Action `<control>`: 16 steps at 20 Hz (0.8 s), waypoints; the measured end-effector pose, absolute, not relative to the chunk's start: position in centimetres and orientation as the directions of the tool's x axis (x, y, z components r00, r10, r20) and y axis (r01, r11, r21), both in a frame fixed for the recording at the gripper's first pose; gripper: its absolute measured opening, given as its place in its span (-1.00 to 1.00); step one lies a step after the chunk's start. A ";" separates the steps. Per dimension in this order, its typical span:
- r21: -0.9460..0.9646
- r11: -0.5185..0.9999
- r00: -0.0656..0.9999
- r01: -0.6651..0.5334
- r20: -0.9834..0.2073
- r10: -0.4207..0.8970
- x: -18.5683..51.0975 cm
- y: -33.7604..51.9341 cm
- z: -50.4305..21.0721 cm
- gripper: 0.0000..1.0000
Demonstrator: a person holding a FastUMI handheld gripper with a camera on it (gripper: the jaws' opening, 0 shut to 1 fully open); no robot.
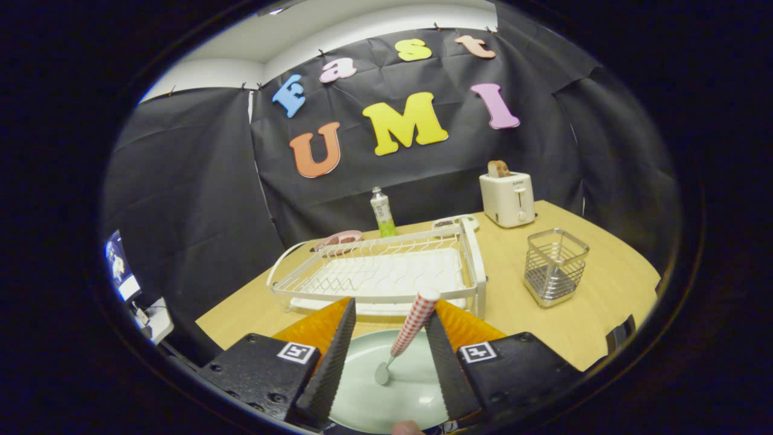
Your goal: Take the plate from the dish rack, then take the spoon from the basket and place it into the plate.
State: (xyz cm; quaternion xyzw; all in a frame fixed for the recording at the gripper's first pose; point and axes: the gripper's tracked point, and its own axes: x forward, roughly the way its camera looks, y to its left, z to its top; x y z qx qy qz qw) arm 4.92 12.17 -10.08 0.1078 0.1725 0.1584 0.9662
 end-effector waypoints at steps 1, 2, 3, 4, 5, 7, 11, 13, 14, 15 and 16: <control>0.250 0.933 0.901 -0.257 -0.288 0.325 5.1 11.5 -9.7 0.61; 0.243 0.937 0.907 -0.251 -0.279 0.315 5.3 10.9 -9.1 0.75; 0.241 0.940 0.913 -0.243 -0.270 0.306 5.4 10.2 -8.6 0.90; 0.233 0.944 0.921 -0.234 -0.258 0.292 5.4 9.6 -8.1 0.93; 0.226 0.947 0.928 -0.228 -0.244 0.282 5.5 9.0 -7.6 0.96; 0.208 0.955 0.940 -0.213 -0.223 0.259 5.2 8.0 -6.9 0.98; 0.154 0.971 0.962 -0.184 -0.176 0.210 4.1 6.4 -5.2 1.00; 0.110 0.982 0.974 -0.155 -0.148 0.171 3.3 5.7 -4.3 1.00; 0.084 0.988 0.980 -0.127 -0.141 0.138 2.8 4.9 -4.1 1.00; 0.073 0.991 0.984 -0.115 -0.126 0.123 2.2 4.6 -3.4 1.00; 0.066 0.992 0.989 -0.105 -0.101 0.111 1.6 4.6 -2.5 1.00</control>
